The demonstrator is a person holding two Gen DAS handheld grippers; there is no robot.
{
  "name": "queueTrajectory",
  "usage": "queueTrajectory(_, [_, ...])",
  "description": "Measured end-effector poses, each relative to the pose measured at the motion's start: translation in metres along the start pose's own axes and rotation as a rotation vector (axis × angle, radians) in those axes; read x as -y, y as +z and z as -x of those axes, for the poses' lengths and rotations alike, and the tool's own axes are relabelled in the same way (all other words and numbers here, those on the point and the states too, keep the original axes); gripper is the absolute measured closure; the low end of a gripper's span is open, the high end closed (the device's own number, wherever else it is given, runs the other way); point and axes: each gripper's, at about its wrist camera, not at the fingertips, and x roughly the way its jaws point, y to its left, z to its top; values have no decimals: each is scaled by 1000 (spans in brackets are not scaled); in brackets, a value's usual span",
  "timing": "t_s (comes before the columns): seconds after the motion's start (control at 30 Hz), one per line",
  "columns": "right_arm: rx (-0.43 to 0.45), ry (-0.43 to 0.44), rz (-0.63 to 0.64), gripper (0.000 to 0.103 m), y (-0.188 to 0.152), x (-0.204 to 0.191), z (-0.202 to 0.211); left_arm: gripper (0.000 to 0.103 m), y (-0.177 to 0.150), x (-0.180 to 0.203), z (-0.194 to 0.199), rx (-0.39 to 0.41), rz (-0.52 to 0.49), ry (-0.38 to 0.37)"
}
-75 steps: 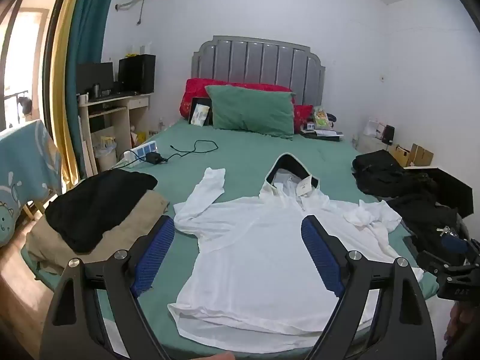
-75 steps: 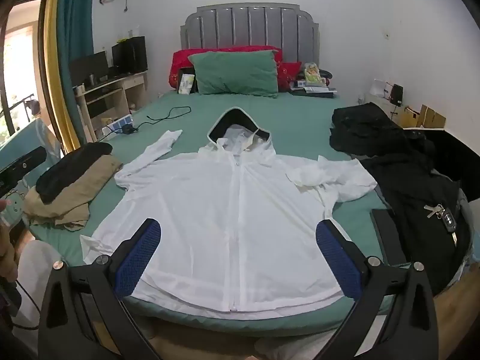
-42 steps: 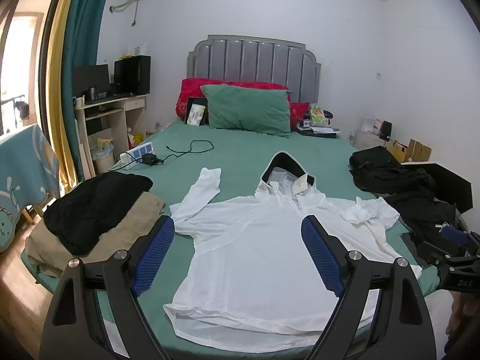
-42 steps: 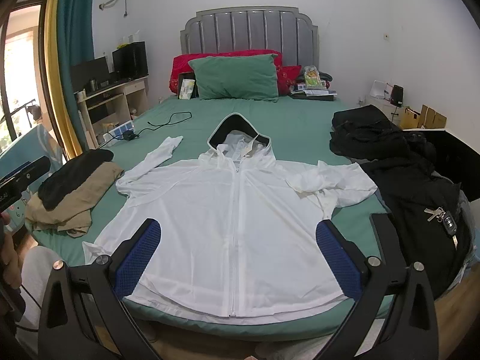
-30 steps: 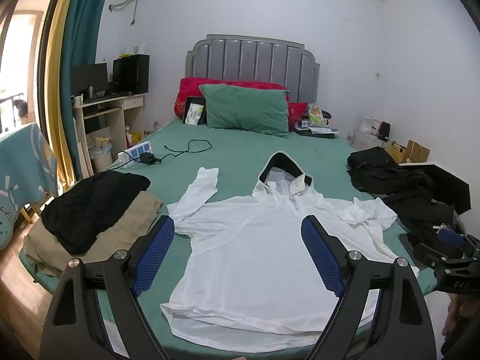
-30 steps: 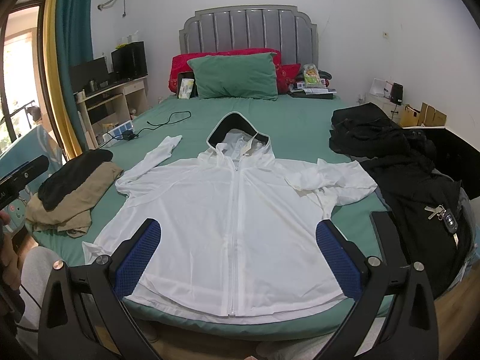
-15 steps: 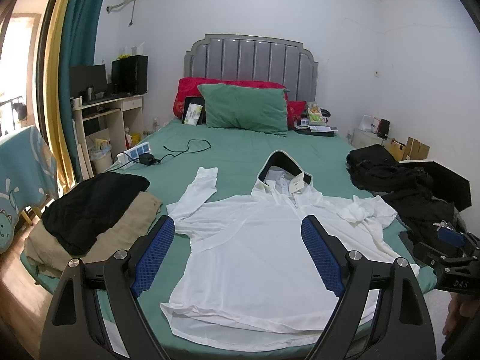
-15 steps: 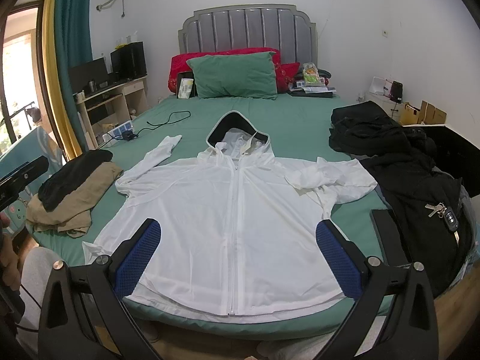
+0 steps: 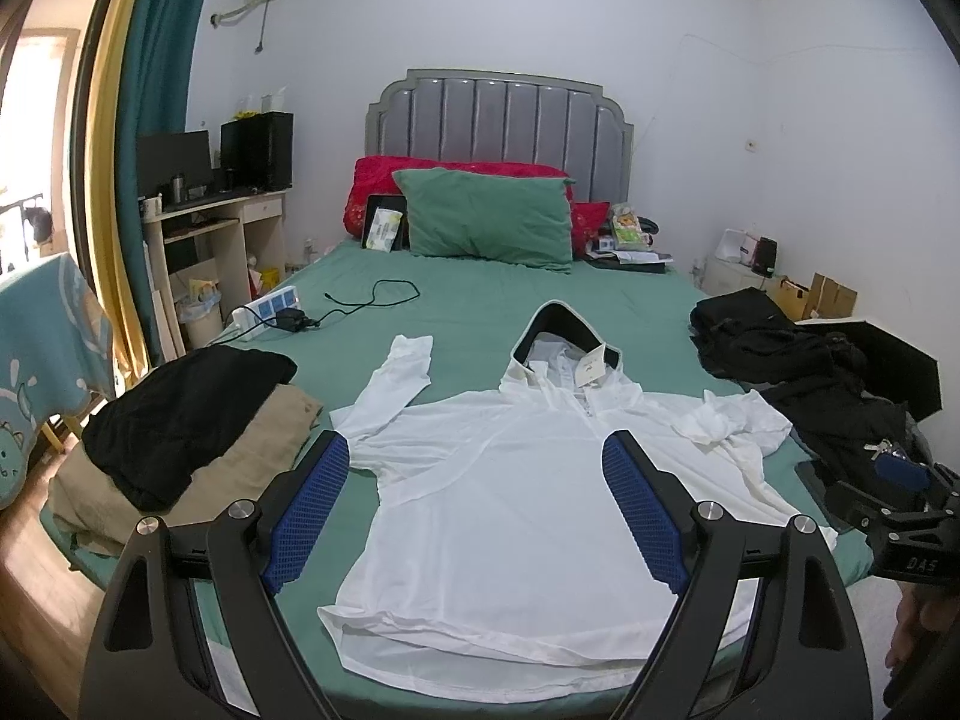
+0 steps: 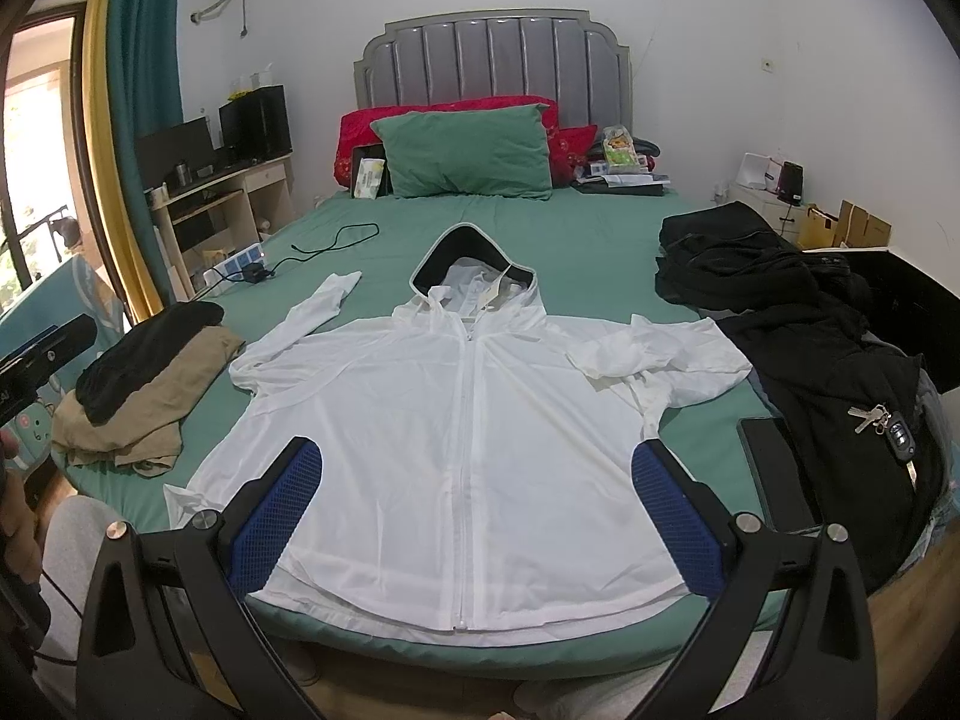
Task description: Fold large clothes
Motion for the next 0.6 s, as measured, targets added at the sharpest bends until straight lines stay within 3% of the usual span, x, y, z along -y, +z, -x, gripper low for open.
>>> queueTrajectory(0.6, [-27,0,-16,1,-3,12,-19,14,-4,12,-25,-51,-19,-37])
